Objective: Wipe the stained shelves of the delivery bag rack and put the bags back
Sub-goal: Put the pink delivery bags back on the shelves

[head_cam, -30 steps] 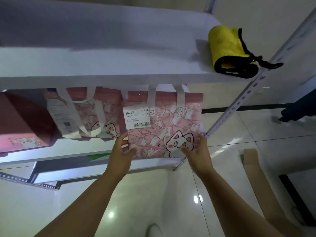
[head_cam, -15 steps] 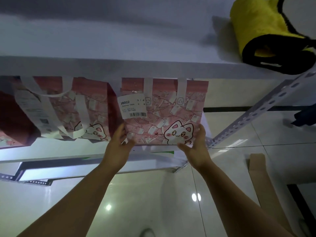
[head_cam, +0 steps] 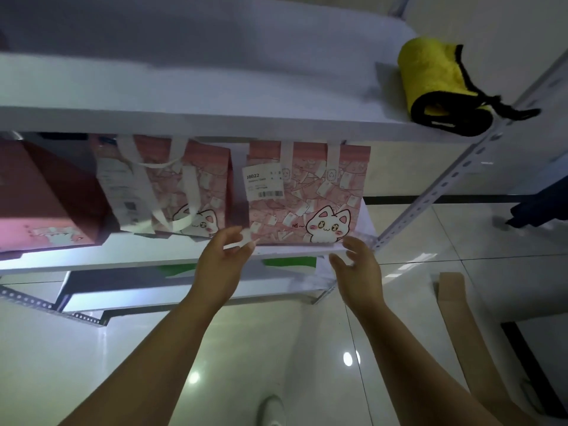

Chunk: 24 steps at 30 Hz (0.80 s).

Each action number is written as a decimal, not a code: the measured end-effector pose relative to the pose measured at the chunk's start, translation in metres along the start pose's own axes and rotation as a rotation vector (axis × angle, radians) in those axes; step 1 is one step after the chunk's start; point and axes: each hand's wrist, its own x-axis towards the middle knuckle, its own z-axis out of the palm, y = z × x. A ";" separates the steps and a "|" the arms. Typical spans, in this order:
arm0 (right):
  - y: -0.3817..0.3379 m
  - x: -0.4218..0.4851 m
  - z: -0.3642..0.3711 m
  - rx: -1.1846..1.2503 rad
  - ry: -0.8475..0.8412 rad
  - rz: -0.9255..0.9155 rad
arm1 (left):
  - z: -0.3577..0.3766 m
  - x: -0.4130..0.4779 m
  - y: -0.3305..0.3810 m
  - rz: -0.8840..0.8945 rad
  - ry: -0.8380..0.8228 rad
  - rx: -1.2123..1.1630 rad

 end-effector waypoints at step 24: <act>-0.269 -0.222 0.067 0.073 -0.297 -0.684 | -0.324 -0.174 0.086 0.414 0.229 0.078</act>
